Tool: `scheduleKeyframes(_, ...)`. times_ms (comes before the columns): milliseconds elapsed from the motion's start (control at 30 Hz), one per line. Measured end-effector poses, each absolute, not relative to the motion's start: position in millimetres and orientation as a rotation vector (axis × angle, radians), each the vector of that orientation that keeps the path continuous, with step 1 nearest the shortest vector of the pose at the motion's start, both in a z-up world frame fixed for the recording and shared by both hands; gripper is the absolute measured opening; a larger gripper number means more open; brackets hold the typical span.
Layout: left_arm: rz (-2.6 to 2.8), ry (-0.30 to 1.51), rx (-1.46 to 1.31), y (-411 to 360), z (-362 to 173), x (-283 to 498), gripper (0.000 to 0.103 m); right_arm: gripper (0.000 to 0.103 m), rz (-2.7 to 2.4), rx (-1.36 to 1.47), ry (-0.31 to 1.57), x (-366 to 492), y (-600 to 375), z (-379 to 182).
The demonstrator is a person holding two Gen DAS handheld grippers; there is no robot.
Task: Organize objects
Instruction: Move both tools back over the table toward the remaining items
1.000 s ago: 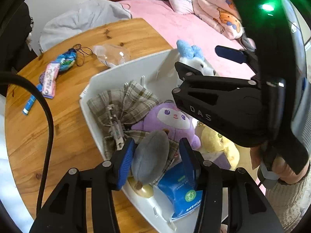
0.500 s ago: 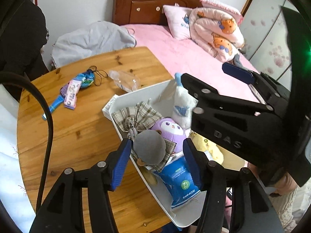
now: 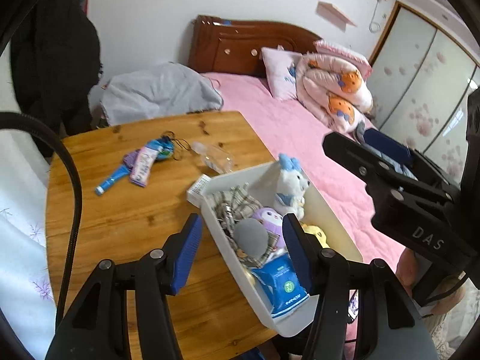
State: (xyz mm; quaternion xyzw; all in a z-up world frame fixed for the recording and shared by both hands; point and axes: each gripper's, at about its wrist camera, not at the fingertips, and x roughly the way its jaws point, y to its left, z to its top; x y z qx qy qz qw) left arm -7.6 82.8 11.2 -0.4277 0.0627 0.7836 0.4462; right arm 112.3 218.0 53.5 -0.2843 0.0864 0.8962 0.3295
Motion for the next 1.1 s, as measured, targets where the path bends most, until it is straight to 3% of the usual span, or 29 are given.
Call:
scheduleKeyframes(467, 2.106, 0.121, -0.983, 21.5, 14.7, -42.7, 0.060, 0.081, 2.430, -0.820, 0.310, 73.0, 183.6, 48.8)
scheduleKeyframes(1100, 2.272, 0.332, -0.929, 7.2, 5.6, -123.3, 0.060, 0.081, 2.417, -0.904, 0.502, -18.5, 221.8, 46.5)
